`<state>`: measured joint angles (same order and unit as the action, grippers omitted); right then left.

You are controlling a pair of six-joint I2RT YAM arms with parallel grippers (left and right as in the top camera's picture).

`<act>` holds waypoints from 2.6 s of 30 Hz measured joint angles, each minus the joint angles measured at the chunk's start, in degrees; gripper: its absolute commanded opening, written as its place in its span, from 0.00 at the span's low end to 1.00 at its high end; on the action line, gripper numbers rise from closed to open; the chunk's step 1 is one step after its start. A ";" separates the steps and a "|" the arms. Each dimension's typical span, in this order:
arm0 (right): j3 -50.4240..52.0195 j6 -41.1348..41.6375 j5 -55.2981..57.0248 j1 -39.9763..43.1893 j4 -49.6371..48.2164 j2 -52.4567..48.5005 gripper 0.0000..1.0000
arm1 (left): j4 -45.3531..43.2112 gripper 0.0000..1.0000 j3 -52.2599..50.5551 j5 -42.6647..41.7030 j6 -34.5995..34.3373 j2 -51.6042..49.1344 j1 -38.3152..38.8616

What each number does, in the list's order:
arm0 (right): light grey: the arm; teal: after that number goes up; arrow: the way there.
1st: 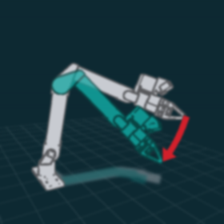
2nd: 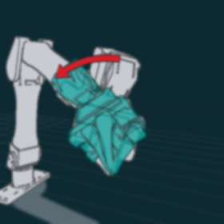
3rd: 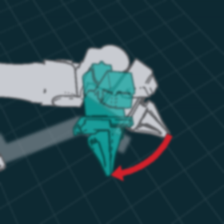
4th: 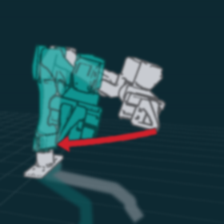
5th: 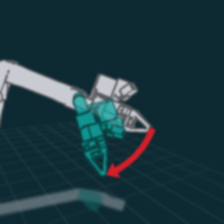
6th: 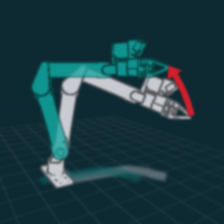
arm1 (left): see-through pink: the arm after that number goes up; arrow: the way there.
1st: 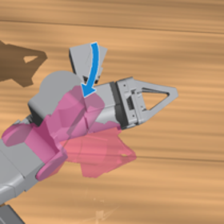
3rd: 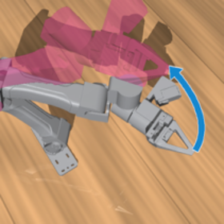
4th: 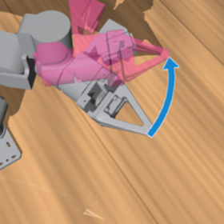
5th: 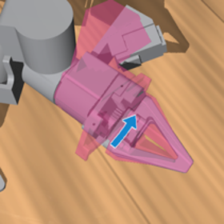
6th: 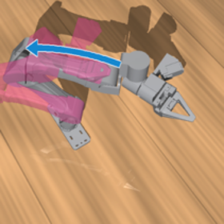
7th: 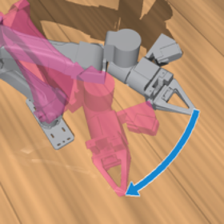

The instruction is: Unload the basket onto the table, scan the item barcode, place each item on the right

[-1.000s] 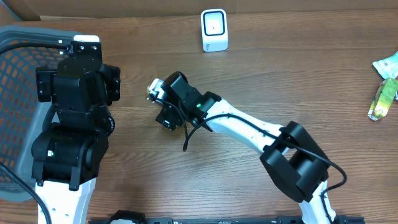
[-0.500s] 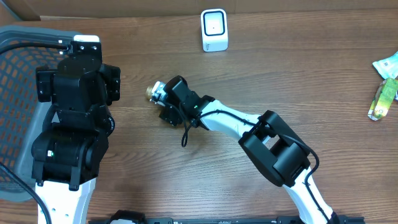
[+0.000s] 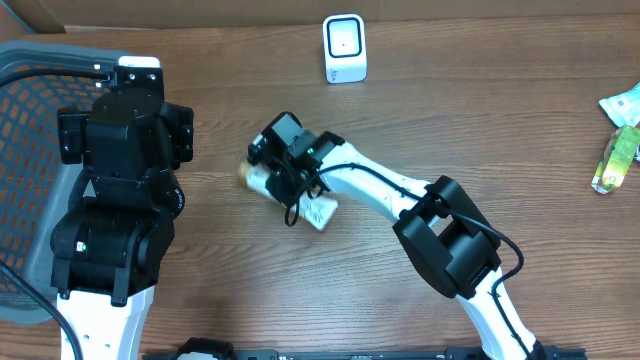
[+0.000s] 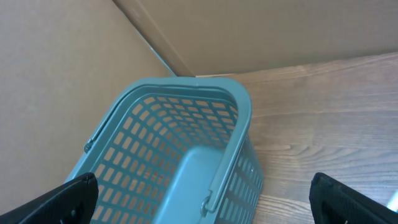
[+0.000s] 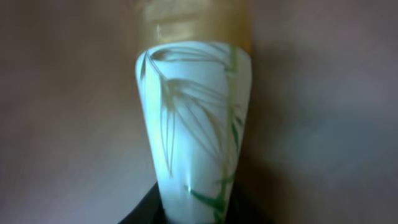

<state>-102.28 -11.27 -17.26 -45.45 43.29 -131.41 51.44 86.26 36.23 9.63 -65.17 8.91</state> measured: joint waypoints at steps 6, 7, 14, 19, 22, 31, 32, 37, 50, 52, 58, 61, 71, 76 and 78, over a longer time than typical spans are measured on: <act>-8.66 0.70 -23.58 2.12 23.34 -0.11 0.31 | 0.02 1.00 0.00 -0.02 0.00 0.00 0.00; -9.27 0.70 -26.95 2.80 24.68 -0.11 0.33 | 0.00 1.00 0.00 0.00 0.00 0.00 0.00; -9.29 0.57 -40.57 8.24 28.24 -0.07 0.69 | 0.02 0.99 0.00 0.00 0.00 0.00 0.00; -9.22 0.81 -36.00 10.67 30.75 -0.07 1.00 | 0.02 1.00 0.00 0.00 0.00 0.00 0.00; -9.16 0.79 -31.69 10.91 34.21 -0.07 1.00 | 0.00 1.00 0.00 -0.02 0.00 0.00 0.00; -9.14 1.88 -24.87 9.14 39.80 -0.02 1.00 | 0.02 1.00 0.00 -0.02 0.00 0.00 0.00; -9.14 2.97 -23.32 8.87 39.67 0.02 1.00 | 0.02 1.00 0.00 -0.02 0.00 0.00 0.00; -8.90 9.42 -11.52 8.26 39.23 2.89 1.00 | 0.02 1.00 0.00 -0.02 0.00 0.00 0.00; -9.11 19.89 17.53 8.35 39.56 48.26 1.00 | 0.17 1.00 0.00 0.02 0.17 0.00 0.00; -9.33 21.18 18.95 8.35 41.72 53.40 1.00 | 1.14 0.99 0.00 0.02 0.70 0.00 0.00; -9.42 25.24 21.42 8.35 48.30 61.48 1.00 | 2.82 0.99 0.00 -0.02 1.38 0.00 0.00; -9.35 26.67 22.27 8.35 50.29 62.53 1.00 | 1.99 1.00 0.00 -1.20 1.51 0.00 0.00; -9.33 29.83 23.30 8.35 51.21 66.88 1.00 | 1.92 1.00 0.07 -23.43 -0.79 -0.11 0.22; -9.29 30.58 23.50 8.35 51.12 66.60 1.00 | 19.21 1.00 0.09 -31.50 -6.40 -1.90 3.58; -9.25 30.64 23.50 8.35 50.71 66.34 1.00 | 23.89 1.00 0.00 -34.01 -7.13 -3.78 6.51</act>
<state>-111.53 19.38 6.24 -37.10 94.00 -65.08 75.33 86.26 2.22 2.50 -68.95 15.42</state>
